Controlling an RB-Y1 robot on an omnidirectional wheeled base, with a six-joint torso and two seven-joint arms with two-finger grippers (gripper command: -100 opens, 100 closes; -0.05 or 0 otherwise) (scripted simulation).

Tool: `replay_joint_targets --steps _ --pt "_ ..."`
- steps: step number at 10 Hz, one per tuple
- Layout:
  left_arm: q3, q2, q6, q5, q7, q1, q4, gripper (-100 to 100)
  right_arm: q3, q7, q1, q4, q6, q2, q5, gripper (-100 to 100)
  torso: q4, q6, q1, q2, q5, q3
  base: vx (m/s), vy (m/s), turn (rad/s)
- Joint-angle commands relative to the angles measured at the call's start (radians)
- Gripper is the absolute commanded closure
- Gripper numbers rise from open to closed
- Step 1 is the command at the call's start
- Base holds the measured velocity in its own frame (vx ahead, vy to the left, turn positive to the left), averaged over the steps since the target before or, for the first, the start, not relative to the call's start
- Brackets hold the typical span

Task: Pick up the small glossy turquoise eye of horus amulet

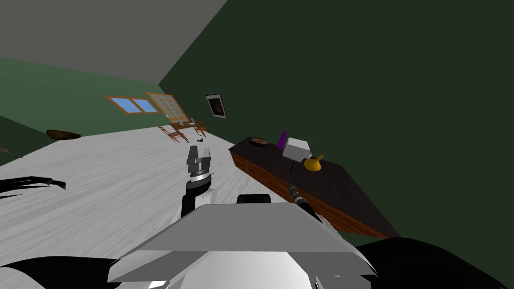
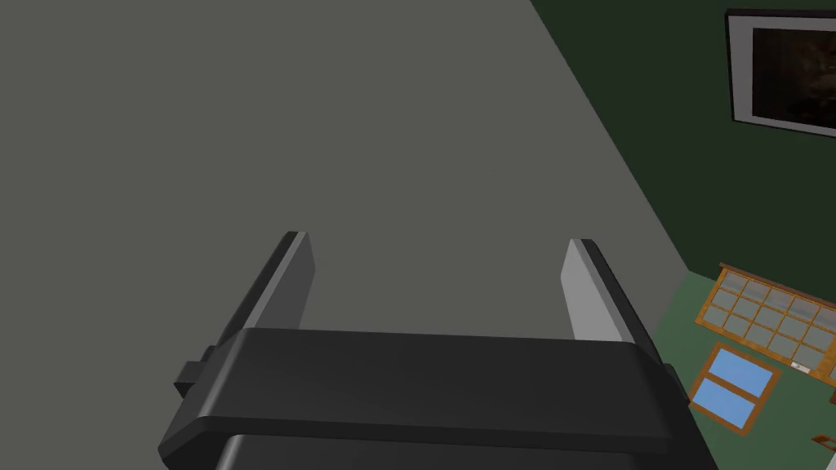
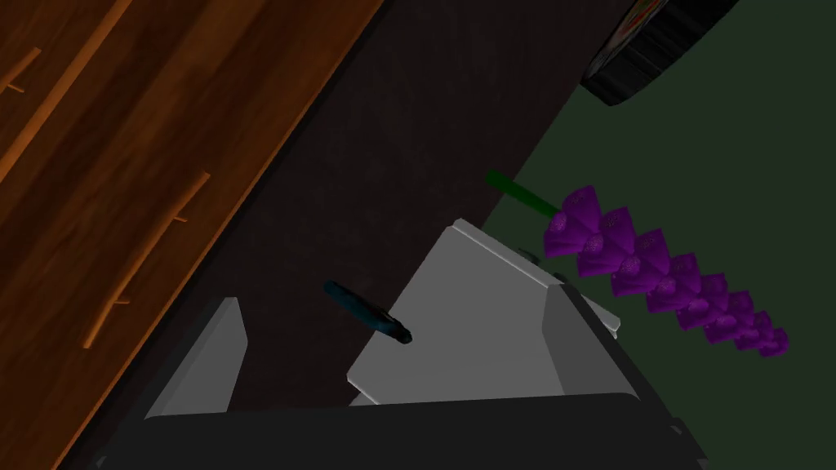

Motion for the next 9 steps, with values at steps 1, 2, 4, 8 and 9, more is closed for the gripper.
replay_joint_targets --steps 1,2,4,8,9 --pt "0.000 0.000 0.000 0.000 0.000 0.000 0.000 0 0.006 -0.005 0.003 0.043 0.028 -0.037 -0.009 -100 0.000 0.000 0.000 0.000 0.000 0.000 0.033 0.062 0.182" --pt "0.000 0.000 0.000 0.000 0.000 0.000 0.000 0 0.006 -0.005 0.003 0.043 0.028 -0.037 -0.009 -100 0.000 -0.001 -0.001 0.000 0.000 0.000 0.025 0.036 0.087" --pt "0.000 0.000 0.000 0.000 0.000 0.000 0.000 0 0.015 -0.008 0.000 0.105 0.086 -0.088 -0.016 -100 0.000 -0.001 -0.003 0.000 -0.001 0.000 0.038 0.041 0.246" --pt "0.000 0.000 0.000 0.000 0.000 0.000 0.000 0 0.025 -0.014 -0.013 0.195 0.166 -0.164 -0.017 -100 0.000 0.000 -0.004 -0.001 -0.001 -0.001 0.057 0.016 0.194" --pt "0.000 0.000 0.000 0.000 0.000 0.000 0.000 0 0.025 -0.014 -0.013 0.195 0.166 -0.164 -0.017 -100 0.000 -0.001 -0.005 -0.002 -0.001 -0.001 0.056 -0.010 0.118"
